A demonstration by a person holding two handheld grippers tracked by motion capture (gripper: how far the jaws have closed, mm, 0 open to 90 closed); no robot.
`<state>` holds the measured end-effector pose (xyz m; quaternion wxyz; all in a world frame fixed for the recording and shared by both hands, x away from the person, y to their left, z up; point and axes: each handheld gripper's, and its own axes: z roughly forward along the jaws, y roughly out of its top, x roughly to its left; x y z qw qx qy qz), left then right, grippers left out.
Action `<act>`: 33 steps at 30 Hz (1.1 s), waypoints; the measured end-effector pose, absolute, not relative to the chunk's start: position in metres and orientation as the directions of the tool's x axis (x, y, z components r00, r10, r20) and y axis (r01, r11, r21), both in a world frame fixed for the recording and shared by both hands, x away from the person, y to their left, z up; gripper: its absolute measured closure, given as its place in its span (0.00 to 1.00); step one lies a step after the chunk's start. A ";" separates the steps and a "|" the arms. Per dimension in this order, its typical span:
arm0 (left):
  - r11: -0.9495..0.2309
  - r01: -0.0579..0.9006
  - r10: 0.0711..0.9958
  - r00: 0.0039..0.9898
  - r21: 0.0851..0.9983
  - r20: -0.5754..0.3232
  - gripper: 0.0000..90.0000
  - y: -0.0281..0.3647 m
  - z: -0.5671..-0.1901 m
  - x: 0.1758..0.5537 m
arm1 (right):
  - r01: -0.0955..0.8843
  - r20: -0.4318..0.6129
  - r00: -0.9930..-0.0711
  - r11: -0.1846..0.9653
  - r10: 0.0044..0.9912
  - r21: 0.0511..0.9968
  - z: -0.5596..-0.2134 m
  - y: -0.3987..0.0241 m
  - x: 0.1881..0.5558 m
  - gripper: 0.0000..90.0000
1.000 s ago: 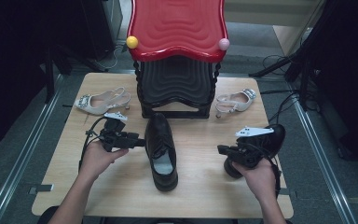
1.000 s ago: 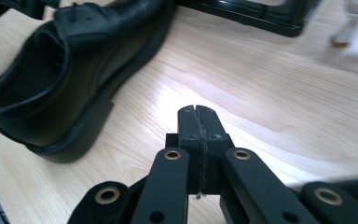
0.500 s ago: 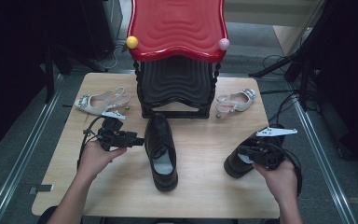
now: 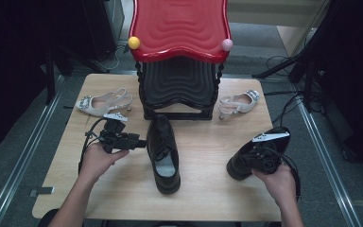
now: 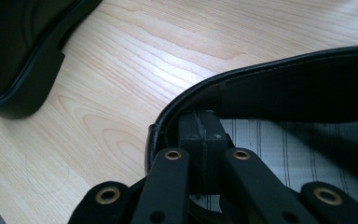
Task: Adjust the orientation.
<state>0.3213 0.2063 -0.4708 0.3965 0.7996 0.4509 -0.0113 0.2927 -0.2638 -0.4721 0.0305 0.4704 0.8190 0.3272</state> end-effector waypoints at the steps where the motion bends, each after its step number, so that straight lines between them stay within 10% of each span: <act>1: -0.278 0.731 0.712 0.592 0.624 -0.377 0.51 0.206 -0.471 0.321 | 0.750 0.259 -0.556 0.342 0.790 0.566 -0.473 -0.263 0.293 1.00; 33: -0.285 0.724 0.704 0.603 0.628 -0.376 0.50 0.208 -0.476 0.314 | 0.708 0.336 -0.665 0.419 0.667 0.569 -0.474 -0.204 0.287 1.00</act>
